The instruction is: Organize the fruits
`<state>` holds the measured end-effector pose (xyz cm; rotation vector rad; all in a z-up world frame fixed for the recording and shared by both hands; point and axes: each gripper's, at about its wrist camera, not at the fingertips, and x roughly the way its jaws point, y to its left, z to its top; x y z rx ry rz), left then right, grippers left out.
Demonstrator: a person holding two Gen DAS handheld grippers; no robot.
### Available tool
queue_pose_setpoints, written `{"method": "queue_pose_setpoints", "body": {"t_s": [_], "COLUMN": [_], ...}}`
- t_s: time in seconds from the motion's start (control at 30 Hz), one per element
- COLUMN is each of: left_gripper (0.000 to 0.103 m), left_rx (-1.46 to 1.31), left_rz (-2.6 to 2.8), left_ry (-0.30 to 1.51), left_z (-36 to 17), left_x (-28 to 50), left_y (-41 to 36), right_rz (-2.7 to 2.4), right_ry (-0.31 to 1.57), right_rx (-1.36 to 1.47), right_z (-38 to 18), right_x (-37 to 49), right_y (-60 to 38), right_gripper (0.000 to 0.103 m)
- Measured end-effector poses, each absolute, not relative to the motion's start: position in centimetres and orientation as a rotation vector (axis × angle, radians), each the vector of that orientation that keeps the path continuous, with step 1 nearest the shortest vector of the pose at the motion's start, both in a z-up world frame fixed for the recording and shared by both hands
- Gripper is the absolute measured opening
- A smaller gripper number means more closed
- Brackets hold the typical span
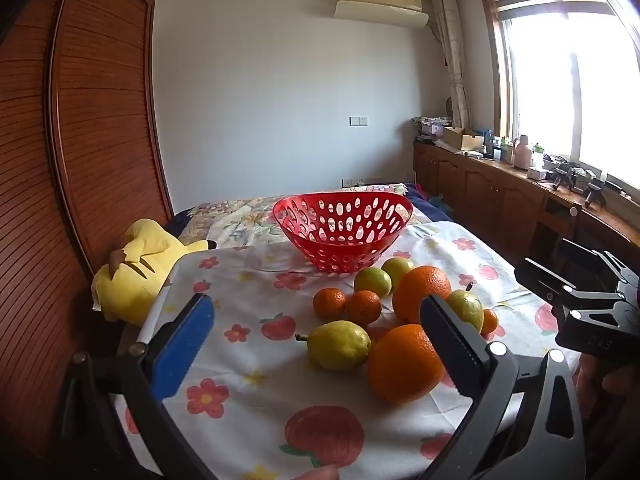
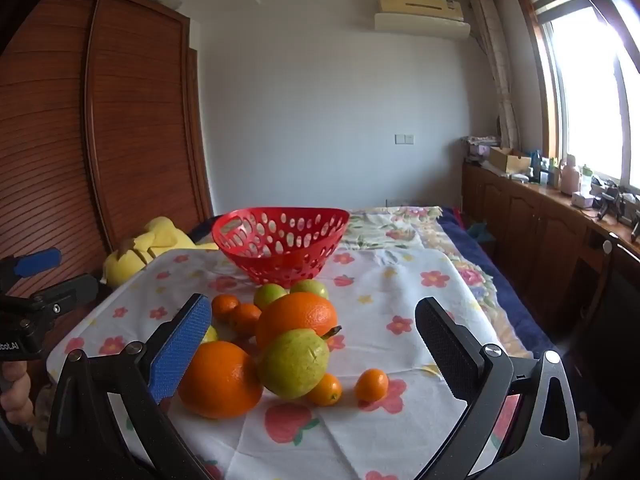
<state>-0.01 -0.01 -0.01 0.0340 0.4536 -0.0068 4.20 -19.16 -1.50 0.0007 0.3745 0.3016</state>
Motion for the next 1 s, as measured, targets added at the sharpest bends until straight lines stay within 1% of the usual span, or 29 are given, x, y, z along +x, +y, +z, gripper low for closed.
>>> {"method": "queue_pose_setpoints", "body": {"t_s": [1.0], "left_gripper": [0.103], "left_rx": [0.030], "left_rz": [-0.001], "left_ry": [0.436], "left_z": [1.2], "left_x": [-0.9], "left_y": [0.3], "right_rz": [0.292], "right_ry": [0.347], "right_rx": [0.002], "right_z": [-1.2], "right_x": [3.7], "right_y": [-18.8], "right_gripper": [0.103]}}
